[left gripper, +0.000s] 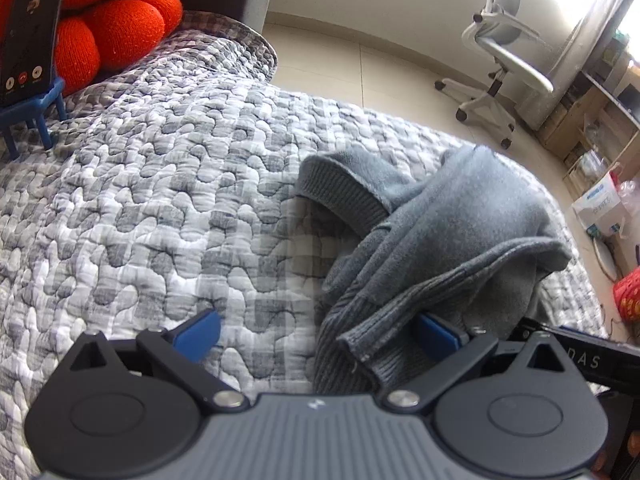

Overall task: Fold clothes
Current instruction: 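Lower both grippers onto the grey sweater and close on its fabric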

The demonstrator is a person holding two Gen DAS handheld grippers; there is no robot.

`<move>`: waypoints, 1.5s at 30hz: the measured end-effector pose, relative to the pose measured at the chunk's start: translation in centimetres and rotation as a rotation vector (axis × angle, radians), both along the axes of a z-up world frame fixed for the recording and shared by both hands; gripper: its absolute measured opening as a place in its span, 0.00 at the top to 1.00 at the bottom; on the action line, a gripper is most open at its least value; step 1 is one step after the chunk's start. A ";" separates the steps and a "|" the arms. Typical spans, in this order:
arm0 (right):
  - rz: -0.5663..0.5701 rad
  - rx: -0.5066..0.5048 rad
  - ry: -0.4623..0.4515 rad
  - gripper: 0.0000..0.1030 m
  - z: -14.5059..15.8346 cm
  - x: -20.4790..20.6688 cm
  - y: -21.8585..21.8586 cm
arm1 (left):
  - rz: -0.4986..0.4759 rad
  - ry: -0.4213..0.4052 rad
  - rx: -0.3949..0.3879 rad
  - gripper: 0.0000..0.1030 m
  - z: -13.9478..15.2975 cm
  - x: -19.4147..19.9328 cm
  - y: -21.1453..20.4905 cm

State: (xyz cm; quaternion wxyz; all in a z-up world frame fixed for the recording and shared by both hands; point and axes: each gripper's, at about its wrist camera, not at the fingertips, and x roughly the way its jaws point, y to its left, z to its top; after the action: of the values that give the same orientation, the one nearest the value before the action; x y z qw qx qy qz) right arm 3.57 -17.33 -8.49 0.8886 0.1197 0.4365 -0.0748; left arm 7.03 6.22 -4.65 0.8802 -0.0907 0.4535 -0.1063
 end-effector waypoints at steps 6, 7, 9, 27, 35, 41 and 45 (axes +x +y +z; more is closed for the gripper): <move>-0.044 0.149 -0.089 0.02 1.5 -1.0 -0.9 | 0.052 -0.112 -0.063 0.05 2.0 -0.4 1.4; -0.045 0.160 -0.106 0.03 1.8 -1.2 -0.8 | 0.058 -0.113 -0.074 0.07 2.1 -0.3 1.6; -0.043 0.181 -0.140 0.06 2.4 -1.5 -0.4 | 0.076 -0.106 -0.092 0.11 2.1 -0.2 1.9; 0.000 0.394 -0.252 0.32 3.9 -0.8 3.3 | 0.195 0.062 -0.268 0.29 -0.2 0.9 3.7; -0.032 0.350 -0.249 0.79 2.9 -0.8 2.8 | 0.222 0.084 -0.318 0.36 -0.7 1.3 3.8; -0.055 0.361 -0.218 0.94 2.9 -2.1 0.9 | 0.224 0.096 -0.380 0.39 -0.8 1.4 3.8; -0.079 0.342 -0.212 0.94 3.3 -3.3 -0.4 | 0.199 0.085 -0.379 0.40 -0.6 1.2 3.0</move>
State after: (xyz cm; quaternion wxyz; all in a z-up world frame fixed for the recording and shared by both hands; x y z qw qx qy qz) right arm 0.26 -17.69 -5.19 0.8926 0.2930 0.3420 -0.0214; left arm 8.26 9.18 -5.20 0.8336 -0.3033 0.4511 -0.0984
